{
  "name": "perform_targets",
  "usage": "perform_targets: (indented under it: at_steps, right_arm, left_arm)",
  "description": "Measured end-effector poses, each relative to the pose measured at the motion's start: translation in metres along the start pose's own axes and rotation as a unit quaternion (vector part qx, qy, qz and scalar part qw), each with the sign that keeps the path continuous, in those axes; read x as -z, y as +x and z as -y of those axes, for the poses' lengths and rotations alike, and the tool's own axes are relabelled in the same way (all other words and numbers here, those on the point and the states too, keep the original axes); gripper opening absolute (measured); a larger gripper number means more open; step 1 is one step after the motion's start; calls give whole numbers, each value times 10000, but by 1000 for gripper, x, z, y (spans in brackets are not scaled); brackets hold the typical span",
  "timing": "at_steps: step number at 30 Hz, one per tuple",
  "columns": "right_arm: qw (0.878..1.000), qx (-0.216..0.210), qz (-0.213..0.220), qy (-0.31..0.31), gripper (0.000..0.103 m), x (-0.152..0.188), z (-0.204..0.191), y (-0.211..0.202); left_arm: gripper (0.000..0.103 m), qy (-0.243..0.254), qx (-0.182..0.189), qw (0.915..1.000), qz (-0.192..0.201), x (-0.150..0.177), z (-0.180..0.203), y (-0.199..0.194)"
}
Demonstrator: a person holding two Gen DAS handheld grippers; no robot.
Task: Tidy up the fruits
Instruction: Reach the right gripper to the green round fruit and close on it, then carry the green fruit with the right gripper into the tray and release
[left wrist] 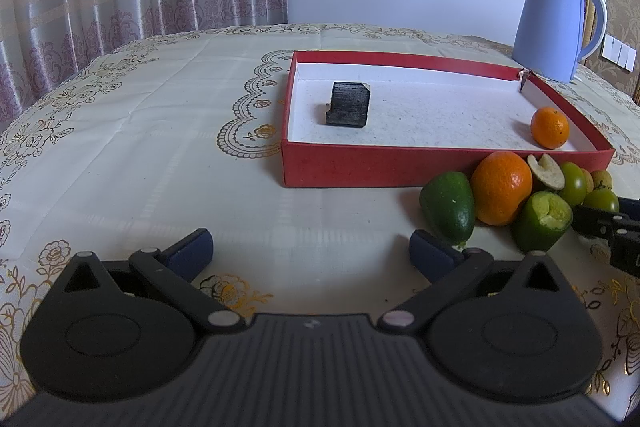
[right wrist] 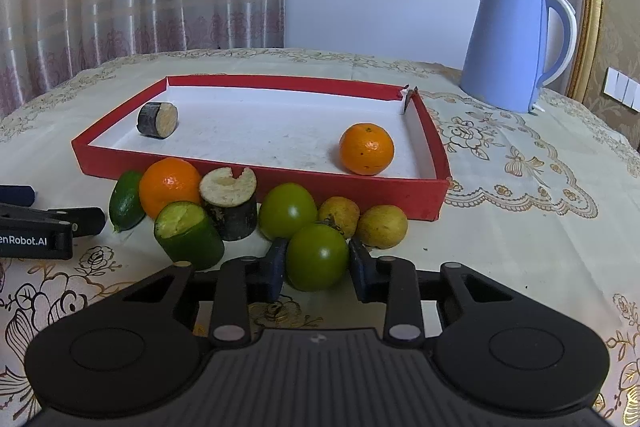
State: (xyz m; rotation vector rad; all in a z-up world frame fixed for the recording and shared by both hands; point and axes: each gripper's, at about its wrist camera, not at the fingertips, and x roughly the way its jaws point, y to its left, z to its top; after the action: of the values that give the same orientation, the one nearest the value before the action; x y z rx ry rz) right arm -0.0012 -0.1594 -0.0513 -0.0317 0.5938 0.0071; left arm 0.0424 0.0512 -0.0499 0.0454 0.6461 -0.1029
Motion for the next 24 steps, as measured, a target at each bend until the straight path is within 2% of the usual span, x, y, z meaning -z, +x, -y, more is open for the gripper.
perform_targets:
  at_steps: [13,19,24]
  right_arm:
    - [9998,14,114,164,32,0,8,-12]
    - [9990,105,410,168,32,-12,16,-25]
    - [9980,303,546,133,32,-29,26,-18]
  left_arm:
    - [103,-1,1,10000,0,0,0,0]
    - [103,-1,1,10000,0,0,0,0]
    - [103,-2,2,10000,0,0,0,0]
